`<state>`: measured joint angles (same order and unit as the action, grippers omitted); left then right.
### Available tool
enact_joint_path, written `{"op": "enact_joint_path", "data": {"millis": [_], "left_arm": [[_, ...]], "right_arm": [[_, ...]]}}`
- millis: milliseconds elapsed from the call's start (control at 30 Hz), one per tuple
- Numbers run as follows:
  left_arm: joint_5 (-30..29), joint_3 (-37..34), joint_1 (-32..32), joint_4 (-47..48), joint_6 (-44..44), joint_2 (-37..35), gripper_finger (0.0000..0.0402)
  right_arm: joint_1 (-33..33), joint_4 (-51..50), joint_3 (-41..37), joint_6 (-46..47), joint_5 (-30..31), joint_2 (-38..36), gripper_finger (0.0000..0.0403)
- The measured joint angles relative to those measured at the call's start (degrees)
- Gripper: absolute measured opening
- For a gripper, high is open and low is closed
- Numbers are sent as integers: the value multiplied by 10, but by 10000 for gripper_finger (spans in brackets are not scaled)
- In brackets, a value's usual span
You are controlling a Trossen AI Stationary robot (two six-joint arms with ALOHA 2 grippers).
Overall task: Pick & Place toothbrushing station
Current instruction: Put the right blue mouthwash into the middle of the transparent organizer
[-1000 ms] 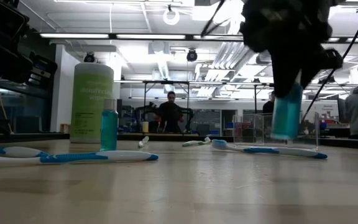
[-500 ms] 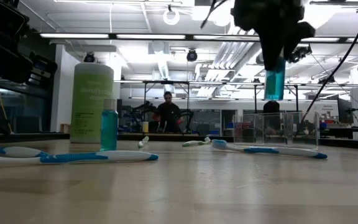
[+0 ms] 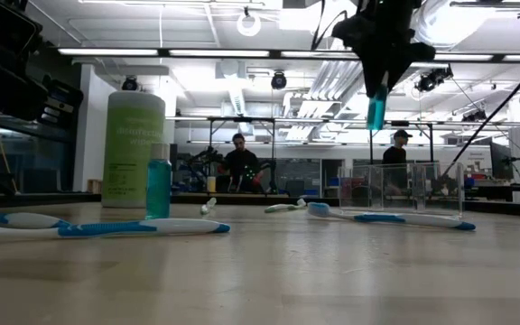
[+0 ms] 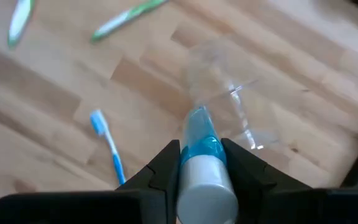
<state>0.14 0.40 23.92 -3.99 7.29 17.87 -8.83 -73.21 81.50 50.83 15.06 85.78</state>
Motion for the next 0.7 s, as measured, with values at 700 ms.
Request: {"op": "enact_joint_path", "data": {"millis": [700], "left_arm": [[0,0,0,0,0,0,71]], "right_arm": [[-66,6,-70,-10,-35,-9,88]]}}
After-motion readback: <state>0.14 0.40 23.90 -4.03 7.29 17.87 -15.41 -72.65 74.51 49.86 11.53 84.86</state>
